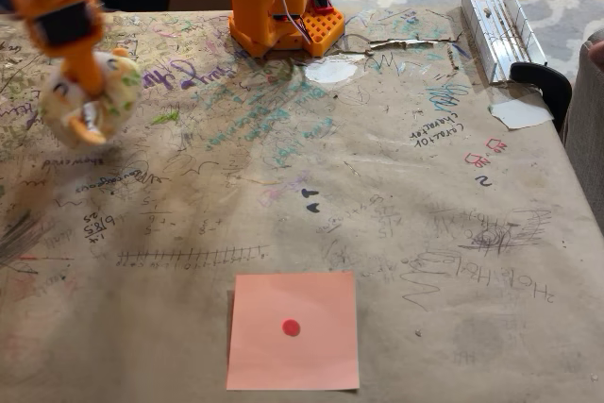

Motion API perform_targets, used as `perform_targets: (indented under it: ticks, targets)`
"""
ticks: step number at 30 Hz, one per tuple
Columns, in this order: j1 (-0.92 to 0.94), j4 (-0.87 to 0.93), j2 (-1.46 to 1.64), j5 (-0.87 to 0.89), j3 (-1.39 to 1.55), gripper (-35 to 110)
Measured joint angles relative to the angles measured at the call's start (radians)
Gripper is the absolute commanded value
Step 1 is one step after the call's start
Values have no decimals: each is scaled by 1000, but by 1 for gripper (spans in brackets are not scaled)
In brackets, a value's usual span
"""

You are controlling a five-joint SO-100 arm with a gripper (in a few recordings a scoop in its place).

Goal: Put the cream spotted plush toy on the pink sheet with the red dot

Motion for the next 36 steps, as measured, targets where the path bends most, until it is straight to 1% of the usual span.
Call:
perform_targets:
  ticks: [2,4,8,10,12,16,18,22,29,33,34,36]
  targets:
    - [-84,-75,175,127,152,0]
    - [-169,-121,325,268,242,0]
    - [-341,-140,595,525,301,0]
    - [-417,-123,729,632,304,0]
    - [-491,-66,870,727,305,0]
    - [-634,41,1172,862,318,0]
    - [-690,92,1315,908,318,0]
    - [-726,163,1523,933,314,0]
    - [-770,150,1787,902,314,0]
    - [-785,87,1761,902,351,0]
    - [-778,48,1726,907,385,0]
    - [-759,-87,1582,908,477,0]
